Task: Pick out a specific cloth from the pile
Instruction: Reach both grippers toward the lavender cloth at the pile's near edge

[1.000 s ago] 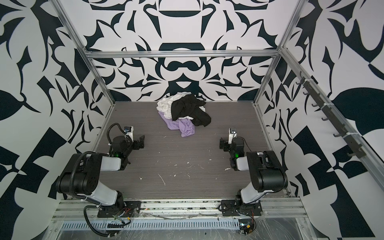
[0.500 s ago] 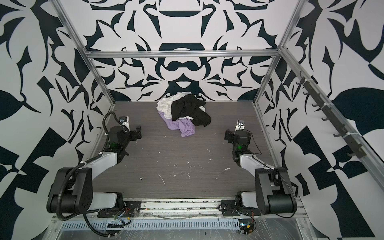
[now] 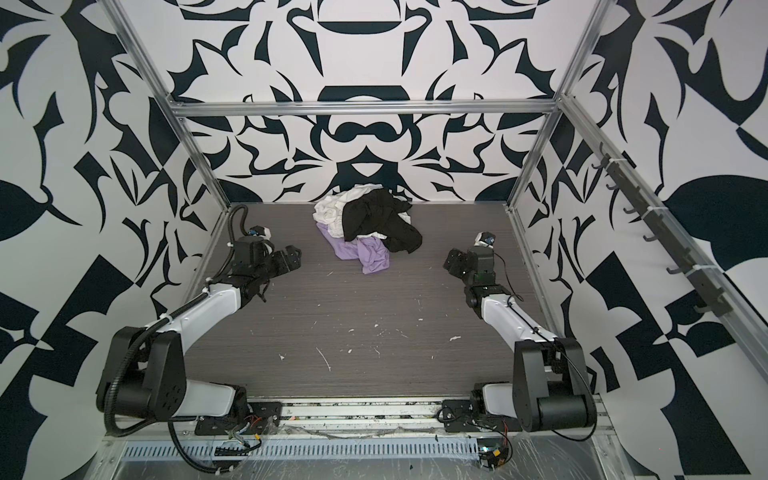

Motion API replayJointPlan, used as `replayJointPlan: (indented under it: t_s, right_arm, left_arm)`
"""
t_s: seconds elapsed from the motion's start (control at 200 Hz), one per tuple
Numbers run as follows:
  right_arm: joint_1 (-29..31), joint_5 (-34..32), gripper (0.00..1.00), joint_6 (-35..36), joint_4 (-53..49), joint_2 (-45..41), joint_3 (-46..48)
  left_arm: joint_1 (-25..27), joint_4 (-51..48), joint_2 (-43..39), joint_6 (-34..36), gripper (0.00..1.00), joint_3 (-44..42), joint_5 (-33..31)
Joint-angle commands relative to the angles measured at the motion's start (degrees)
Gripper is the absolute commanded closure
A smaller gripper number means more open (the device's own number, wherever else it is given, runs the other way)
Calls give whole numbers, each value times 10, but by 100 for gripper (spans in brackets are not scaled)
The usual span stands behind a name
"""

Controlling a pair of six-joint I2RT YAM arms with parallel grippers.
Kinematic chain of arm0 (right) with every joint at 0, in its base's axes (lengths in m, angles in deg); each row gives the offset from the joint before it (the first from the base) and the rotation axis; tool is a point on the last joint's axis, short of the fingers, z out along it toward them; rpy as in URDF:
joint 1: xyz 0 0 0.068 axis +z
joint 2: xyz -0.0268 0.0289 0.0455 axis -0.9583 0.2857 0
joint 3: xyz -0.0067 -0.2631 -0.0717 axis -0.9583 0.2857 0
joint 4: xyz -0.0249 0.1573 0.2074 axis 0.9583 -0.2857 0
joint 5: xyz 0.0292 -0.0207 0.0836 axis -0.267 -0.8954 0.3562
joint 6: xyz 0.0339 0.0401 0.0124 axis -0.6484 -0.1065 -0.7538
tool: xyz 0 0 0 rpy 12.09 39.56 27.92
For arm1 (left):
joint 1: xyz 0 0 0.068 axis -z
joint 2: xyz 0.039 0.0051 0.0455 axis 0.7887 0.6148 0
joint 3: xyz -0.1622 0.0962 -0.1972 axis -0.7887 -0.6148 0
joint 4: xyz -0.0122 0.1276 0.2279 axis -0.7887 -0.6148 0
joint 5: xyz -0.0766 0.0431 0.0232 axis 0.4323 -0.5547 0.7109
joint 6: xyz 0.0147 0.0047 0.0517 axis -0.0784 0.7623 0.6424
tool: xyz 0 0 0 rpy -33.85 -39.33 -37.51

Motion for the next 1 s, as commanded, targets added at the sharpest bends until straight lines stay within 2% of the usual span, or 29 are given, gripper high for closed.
replayJointPlan:
  t_s: [0.0, 0.285, 0.35, 0.545, 0.635, 0.935, 0.995]
  right_arm:
    - [6, 84, 17, -92, 14, 20, -26]
    - [69, 147, 19, -167, 63, 109, -61]
    - [82, 152, 23, -175, 65, 130, -78]
    - [111, 187, 28, -190, 75, 193, -123]
    - [122, 198, 30, -192, 79, 217, -141]
    - [150, 202, 40, -206, 94, 284, -182]
    - [154, 203, 41, -205, 95, 298, -191]
  left_arm:
    - [7, -46, 23, -57, 2, 28, 68]
    - [18, -24, 55, -93, 7, 47, 183]
    - [21, -22, 63, -98, 7, 52, 200]
    - [30, -8, 80, -106, 9, 58, 227]
    - [31, -9, 94, -108, 14, 68, 236]
    - [41, 9, 135, -115, 14, 85, 263]
    - [42, 18, 141, -115, 9, 85, 269]
